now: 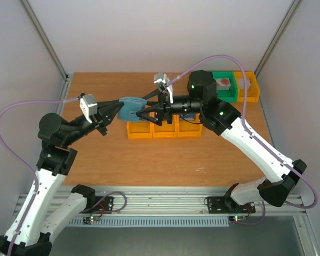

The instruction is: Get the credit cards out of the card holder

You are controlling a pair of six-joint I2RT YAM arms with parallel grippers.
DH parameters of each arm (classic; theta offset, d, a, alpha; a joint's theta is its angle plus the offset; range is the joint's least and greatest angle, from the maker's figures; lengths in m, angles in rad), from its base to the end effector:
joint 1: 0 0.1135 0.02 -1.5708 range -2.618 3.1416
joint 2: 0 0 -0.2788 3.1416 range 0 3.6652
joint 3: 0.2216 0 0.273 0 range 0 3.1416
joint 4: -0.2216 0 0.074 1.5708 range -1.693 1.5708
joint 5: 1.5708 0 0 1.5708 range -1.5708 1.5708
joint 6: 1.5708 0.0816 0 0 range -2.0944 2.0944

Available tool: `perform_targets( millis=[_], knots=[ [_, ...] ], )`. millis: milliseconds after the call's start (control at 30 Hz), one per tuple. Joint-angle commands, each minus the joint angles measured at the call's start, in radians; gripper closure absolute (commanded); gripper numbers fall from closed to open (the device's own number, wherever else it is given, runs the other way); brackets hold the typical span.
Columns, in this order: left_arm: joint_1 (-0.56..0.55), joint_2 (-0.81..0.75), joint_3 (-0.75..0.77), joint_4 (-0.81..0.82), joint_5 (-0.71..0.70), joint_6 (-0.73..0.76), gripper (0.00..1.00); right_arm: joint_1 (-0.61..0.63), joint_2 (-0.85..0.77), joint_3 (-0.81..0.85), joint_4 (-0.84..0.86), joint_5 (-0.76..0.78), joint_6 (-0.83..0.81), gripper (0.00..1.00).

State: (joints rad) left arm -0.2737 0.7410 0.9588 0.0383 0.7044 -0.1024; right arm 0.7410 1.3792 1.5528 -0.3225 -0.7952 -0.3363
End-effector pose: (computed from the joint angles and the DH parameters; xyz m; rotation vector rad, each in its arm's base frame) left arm 0.1716 -0.1031 0.4523 0.7180 1.2253 -0.7735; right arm 0.2178 0.2783 0.4728 -1.3731 1.1220 0.9746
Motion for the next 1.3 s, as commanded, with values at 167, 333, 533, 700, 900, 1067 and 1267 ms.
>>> perform_targets(
  millis=[167,333,533,700,900,1067,1267],
  knots=[
    [-0.039,-0.017,-0.040,0.121,0.012,-0.090,1.00,0.014,0.031,0.014,0.064,0.013,0.067,0.81],
    [-0.039,-0.026,-0.041,0.116,0.009,-0.106,1.00,0.013,0.034,0.053,-0.046,0.006,-0.019,0.99],
    [-0.038,-0.039,-0.054,-0.048,0.136,-0.065,0.50,0.012,0.038,0.209,-0.350,-0.067,-0.220,0.99],
    [-0.038,-0.020,-0.036,-0.183,0.259,0.093,0.49,0.013,0.080,0.353,-0.596,-0.101,-0.330,0.99],
    [-0.038,0.053,-0.030,-0.126,0.399,0.076,0.49,0.017,0.106,0.401,-0.642,-0.116,-0.370,0.99],
    [-0.059,0.095,-0.039,-0.094,0.451,0.076,0.51,0.016,0.114,0.405,-0.598,-0.122,-0.374,0.99],
    [-0.110,0.101,-0.053,-0.127,0.431,0.139,0.87,0.017,0.119,0.415,-0.578,-0.107,-0.383,0.99]
  ],
)
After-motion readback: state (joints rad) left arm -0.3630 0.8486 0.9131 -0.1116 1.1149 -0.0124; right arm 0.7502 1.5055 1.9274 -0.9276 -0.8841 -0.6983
